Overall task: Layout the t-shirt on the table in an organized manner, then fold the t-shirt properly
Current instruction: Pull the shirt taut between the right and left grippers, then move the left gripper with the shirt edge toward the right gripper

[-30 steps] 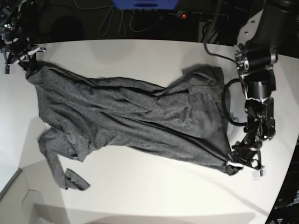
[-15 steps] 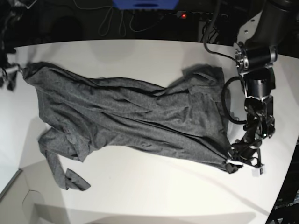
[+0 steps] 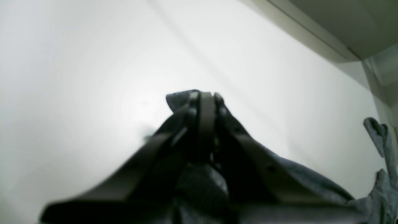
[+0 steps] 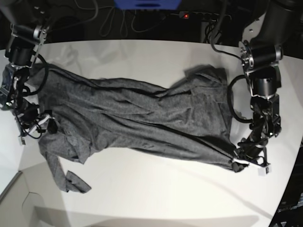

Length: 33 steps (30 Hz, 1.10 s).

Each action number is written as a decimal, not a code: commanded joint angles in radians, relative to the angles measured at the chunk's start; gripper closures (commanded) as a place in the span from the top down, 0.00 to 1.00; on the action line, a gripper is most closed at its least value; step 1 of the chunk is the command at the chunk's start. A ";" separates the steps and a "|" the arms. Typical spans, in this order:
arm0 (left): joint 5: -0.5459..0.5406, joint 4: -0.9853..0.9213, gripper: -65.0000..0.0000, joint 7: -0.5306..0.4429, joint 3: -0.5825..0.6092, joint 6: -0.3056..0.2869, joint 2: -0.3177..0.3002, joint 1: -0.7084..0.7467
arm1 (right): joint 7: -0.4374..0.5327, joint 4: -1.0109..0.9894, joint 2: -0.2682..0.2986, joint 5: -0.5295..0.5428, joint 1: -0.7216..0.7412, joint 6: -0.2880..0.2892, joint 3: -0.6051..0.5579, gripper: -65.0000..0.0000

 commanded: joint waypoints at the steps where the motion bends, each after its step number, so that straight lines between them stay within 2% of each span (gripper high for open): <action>1: -0.014 0.019 0.00 -0.028 0.000 -0.011 -0.011 -0.034 | 0.028 0.003 0.018 -0.005 0.025 0.004 0.004 0.50; 6: -0.014 0.016 0.00 -0.028 0.000 -0.011 -0.011 -0.034 | 0.101 -0.002 0.007 -0.142 0.013 0.004 0.007 0.50; 10: -0.014 0.016 0.00 -0.032 0.000 -0.011 -0.011 -0.034 | 0.104 0.001 0.002 -0.151 -0.026 0.004 0.004 0.48; 12: -0.014 0.016 0.00 -0.032 0.000 -0.011 -0.011 -0.034 | 0.104 0.001 0.004 -0.152 -0.041 0.004 0.004 0.37; 15: -0.014 0.017 0.00 -0.032 0.000 -0.011 -0.011 -0.034 | 0.104 0.001 0.016 -0.152 -0.049 0.004 0.004 0.06; 16: -0.014 0.019 0.00 -0.032 0.000 -0.011 -0.011 -0.034 | 0.102 0.001 0.027 -0.152 -0.049 0.004 0.005 0.00; 19: -0.014 0.023 0.00 -0.031 -0.002 -0.013 -0.011 -0.034 | 0.102 0.027 0.039 -0.149 -0.049 0.004 0.041 0.00; 22: -0.014 0.025 0.00 -0.029 -0.002 -0.014 -0.011 -0.034 | 0.102 0.135 0.031 -0.149 -0.087 0.004 0.188 0.00; 27: -0.014 0.026 0.00 -0.029 -0.002 -0.016 -0.011 -0.034 | 0.101 0.380 -0.067 -0.149 -0.165 0.004 0.420 0.00; 30: -0.014 0.026 0.00 -0.029 -0.002 -0.016 -0.007 -0.034 | 0.098 0.514 -0.140 -0.149 -0.224 0.004 0.490 0.00; 33: -0.014 0.026 0.00 -0.029 -0.002 -0.016 -0.005 -0.036 | 0.099 0.606 -0.208 -0.149 -0.304 0.004 0.509 0.00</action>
